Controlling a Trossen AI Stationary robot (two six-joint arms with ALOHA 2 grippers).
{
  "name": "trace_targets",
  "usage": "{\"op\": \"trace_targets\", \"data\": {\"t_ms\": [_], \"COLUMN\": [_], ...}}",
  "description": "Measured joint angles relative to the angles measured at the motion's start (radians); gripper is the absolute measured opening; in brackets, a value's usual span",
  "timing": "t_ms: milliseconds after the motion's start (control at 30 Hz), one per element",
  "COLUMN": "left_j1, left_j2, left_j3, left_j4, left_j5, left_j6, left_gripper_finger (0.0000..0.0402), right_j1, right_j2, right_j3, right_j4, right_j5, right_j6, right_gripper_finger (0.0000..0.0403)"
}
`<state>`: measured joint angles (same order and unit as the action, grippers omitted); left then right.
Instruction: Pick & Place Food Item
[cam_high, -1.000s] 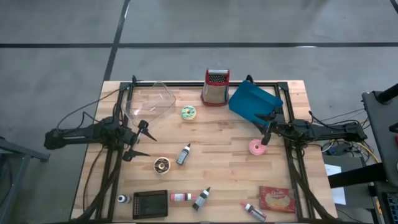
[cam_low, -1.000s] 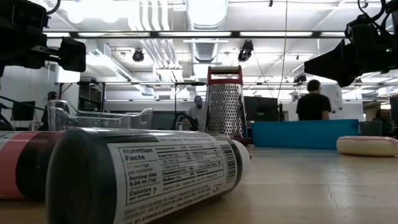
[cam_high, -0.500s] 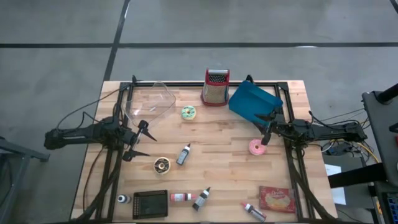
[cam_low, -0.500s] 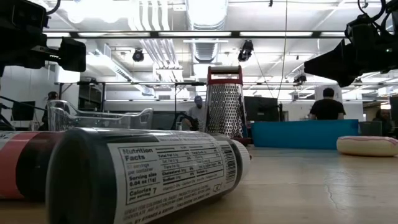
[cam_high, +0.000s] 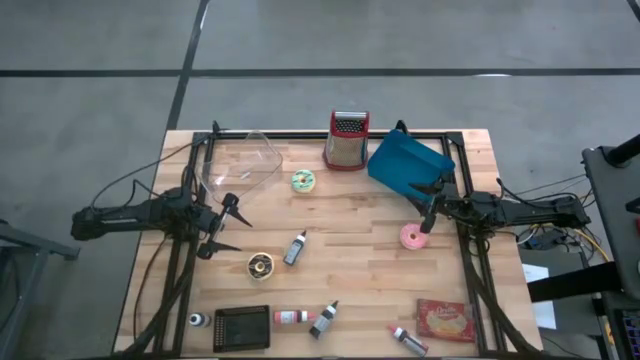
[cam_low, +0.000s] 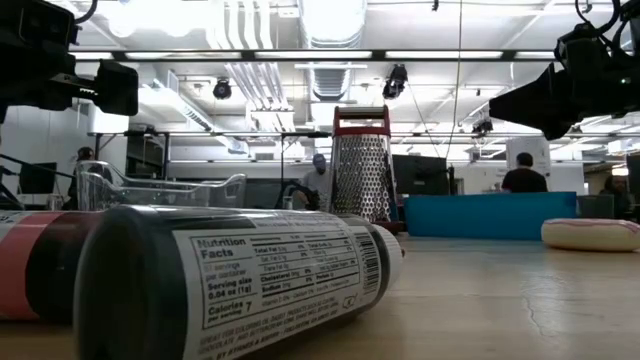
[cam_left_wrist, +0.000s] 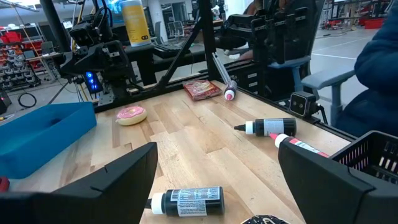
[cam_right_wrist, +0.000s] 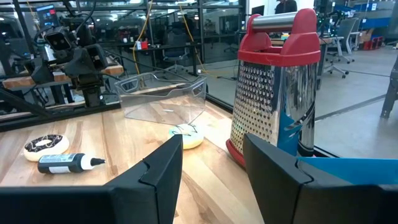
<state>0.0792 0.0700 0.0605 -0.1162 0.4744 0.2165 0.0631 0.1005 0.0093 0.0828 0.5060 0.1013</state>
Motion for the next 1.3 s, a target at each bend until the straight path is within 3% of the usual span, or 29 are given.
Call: {"op": "trace_targets", "data": {"t_ms": [1300], "left_j1": [0.0], "left_j2": [0.0], "left_j3": [0.0], "left_j4": [0.004], "left_j5": [-0.018], "left_j6": [0.036], "left_gripper_finger": [0.0339], "right_j1": [0.0], "right_j2": [0.0], "right_j3": [0.0], "right_j4": [0.0], "right_j5": [0.0], "right_j6": [0.0], "right_gripper_finger": [0.0164]}}
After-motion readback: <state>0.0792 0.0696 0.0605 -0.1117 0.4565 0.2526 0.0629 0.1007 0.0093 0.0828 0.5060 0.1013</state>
